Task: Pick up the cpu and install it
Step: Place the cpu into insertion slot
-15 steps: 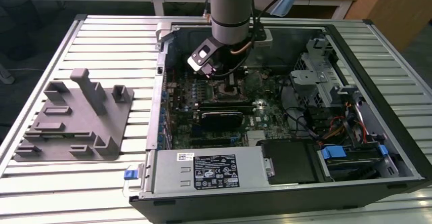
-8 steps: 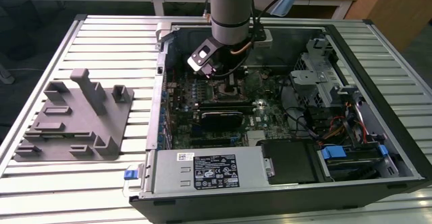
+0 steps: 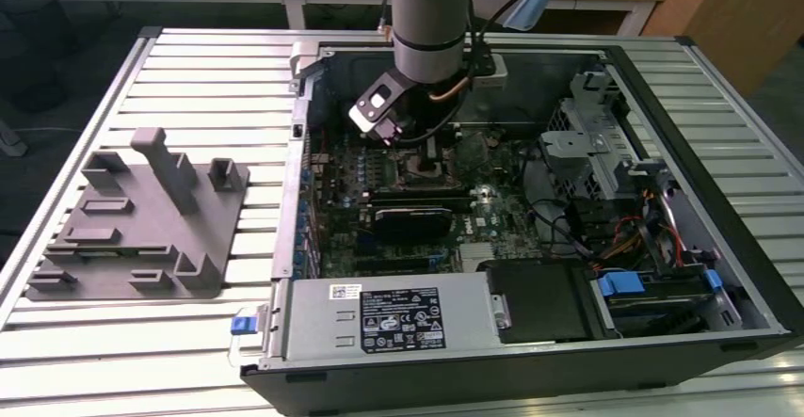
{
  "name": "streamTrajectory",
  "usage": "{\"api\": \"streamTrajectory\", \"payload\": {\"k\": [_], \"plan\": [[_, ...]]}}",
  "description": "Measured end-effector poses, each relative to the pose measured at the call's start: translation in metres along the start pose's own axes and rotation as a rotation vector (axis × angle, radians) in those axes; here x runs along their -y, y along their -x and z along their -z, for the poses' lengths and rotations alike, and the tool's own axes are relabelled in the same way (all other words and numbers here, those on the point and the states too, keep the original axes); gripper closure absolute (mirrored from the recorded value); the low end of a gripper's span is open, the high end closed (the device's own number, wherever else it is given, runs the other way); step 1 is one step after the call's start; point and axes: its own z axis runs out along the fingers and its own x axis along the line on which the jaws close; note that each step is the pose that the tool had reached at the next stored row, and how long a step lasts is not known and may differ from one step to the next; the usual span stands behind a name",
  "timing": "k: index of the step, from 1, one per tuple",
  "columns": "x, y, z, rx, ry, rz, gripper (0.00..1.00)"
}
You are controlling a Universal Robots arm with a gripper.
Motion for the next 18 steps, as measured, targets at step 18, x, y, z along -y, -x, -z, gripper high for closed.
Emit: {"api": "streamTrajectory", "payload": {"k": [18], "plan": [[-0.0038,-0.0015,0.0489,0.002,-0.0001,0.0,0.89]]}}
